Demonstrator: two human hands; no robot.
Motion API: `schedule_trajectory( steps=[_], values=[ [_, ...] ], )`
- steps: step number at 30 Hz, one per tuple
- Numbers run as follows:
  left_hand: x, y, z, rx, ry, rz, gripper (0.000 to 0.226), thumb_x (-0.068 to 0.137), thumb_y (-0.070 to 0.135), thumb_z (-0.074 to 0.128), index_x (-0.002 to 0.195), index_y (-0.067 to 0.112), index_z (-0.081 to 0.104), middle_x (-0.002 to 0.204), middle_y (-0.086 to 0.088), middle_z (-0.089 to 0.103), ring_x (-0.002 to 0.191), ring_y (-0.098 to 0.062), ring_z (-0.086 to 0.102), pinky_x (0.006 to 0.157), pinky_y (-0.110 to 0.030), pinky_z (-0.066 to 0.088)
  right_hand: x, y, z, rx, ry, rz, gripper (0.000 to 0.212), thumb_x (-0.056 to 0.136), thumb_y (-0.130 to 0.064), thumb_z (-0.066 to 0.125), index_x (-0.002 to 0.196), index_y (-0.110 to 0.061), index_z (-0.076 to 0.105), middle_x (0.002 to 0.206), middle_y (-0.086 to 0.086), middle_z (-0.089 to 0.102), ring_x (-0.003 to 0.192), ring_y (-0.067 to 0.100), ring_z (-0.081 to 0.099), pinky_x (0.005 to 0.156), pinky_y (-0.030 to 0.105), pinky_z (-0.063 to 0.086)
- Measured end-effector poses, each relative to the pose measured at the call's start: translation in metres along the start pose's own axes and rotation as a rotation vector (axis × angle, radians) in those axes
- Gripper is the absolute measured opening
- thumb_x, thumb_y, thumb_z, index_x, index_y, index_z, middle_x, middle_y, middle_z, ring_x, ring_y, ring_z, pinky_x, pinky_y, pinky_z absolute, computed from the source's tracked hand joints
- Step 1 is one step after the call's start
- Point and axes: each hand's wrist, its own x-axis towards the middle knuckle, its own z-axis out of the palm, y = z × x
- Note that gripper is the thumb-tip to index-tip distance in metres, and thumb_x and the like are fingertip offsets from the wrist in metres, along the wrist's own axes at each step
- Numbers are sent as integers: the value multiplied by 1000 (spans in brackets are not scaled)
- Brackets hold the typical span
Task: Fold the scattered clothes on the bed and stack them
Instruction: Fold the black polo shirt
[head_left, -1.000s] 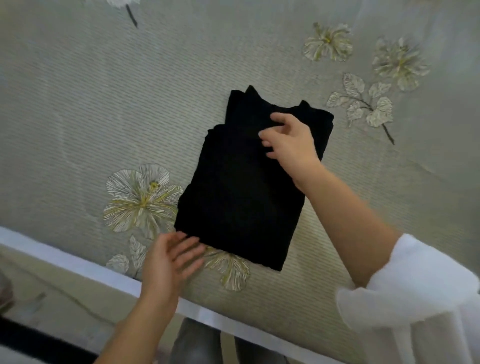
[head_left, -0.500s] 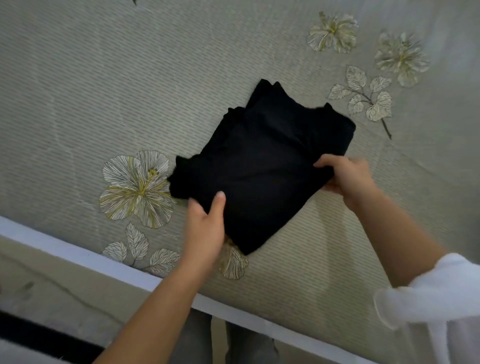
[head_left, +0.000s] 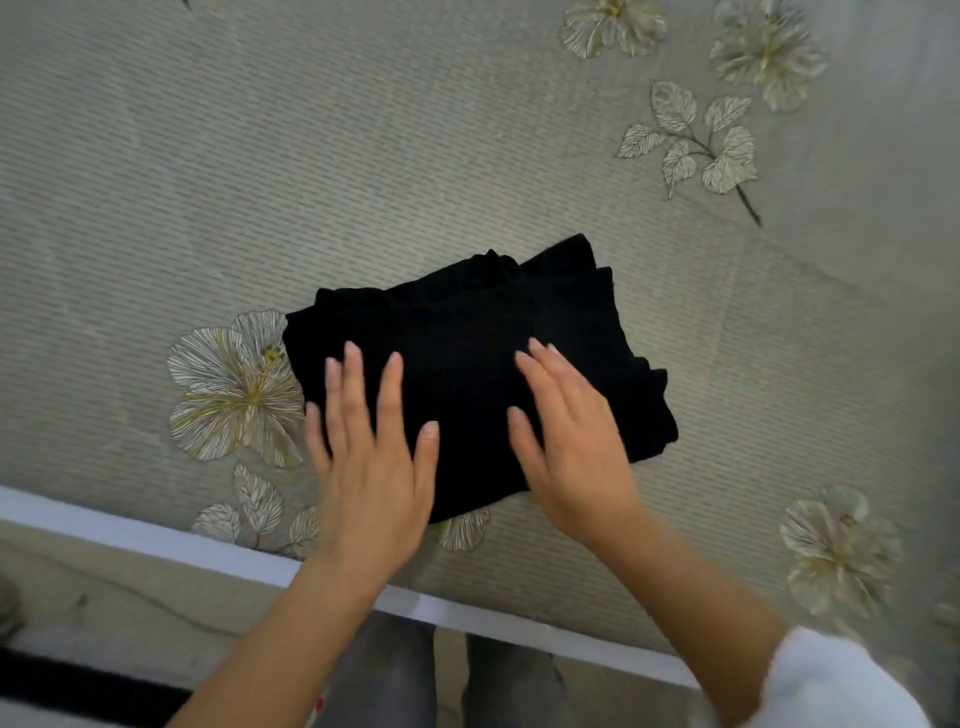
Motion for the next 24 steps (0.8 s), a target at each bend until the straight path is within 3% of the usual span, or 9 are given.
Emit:
schedule_trajectory(
  steps=[2, 4, 7, 10, 12, 14, 17, 21, 24],
  values=[
    [2, -6, 15, 87, -75, -17, 67, 96, 51, 24, 153, 19, 6, 160, -11, -7, 147, -24, -11, 116, -49, -2, 18, 5, 20, -177, -146, -107, 56, 100, -44, 25, 152, -23, 19, 160, -3, 13, 149, 17, 6, 120, 39, 6],
    [6, -18, 24, 123, -129, -110, 72, 94, 58, 17, 152, 21, -3, 158, -8, -18, 145, -22, -21, 116, -55, -2, 36, 24, 28, -356, -212, -118, 57, 98, -50, 21, 152, -31, 14, 161, -3, 13, 149, 21, 4, 119, 48, 4],
    [7, -25, 30, 149, -144, -131, 74, 92, 62, 14, 151, 22, -9, 157, -7, -23, 143, -21, -26, 114, -54, -7, 59, 58, 13, -445, -204, 94, 55, 98, -53, 18, 151, -42, 6, 162, -7, 4, 149, 23, -6, 115, 53, -7],
    [7, -24, 30, 140, -133, -116, 74, 93, 62, 16, 152, 21, -4, 159, -9, -14, 144, -22, -21, 114, -53, -3, 75, 74, -8, -359, -228, 331, 52, 101, -48, 22, 150, -46, 5, 162, -8, -6, 148, 27, -10, 114, 59, -3],
    [8, -25, 28, 98, -131, -118, 73, 93, 61, 18, 153, 22, 0, 160, -8, -11, 145, -20, -19, 115, -53, -1, 77, 77, -19, -204, -163, 348, 53, 100, -44, 36, 150, -41, 18, 162, -2, 2, 148, 27, 2, 115, 54, 8],
    [8, -23, 23, 14, -95, -124, 71, 93, 58, 24, 153, 24, 5, 161, -7, -5, 146, -19, -13, 115, -53, 3, 74, 82, -26, 72, 41, 407, 55, 94, -39, 51, 145, -26, 35, 154, 4, 23, 141, 23, 26, 114, 44, 23],
    [6, -18, 11, -124, 61, -302, 74, 91, 43, 48, 152, 22, 12, 157, -11, 11, 141, -31, 12, 109, -57, 18, 62, 86, -32, 361, 196, 677, 56, 86, -46, 61, 130, -15, 49, 133, 1, 46, 118, 15, 49, 103, 36, 41],
    [3, -26, -8, -657, 175, -715, 80, 81, 26, 66, 147, 13, 23, 137, -13, 37, 126, -29, 40, 104, -40, 36, 49, 77, -37, 513, 144, 831, 56, 78, -52, 69, 115, -12, 57, 108, 1, 63, 95, 15, 62, 78, 31, 52],
    [4, -21, -30, -927, 26, -855, 69, 87, 20, 64, 144, 13, 26, 124, -3, 49, 106, -15, 54, 85, -26, 41, 46, 54, -52, 623, 22, 864, 42, 78, -48, 73, 101, -15, 58, 93, -4, 64, 81, 10, 63, 60, 22, 47]
  ],
)
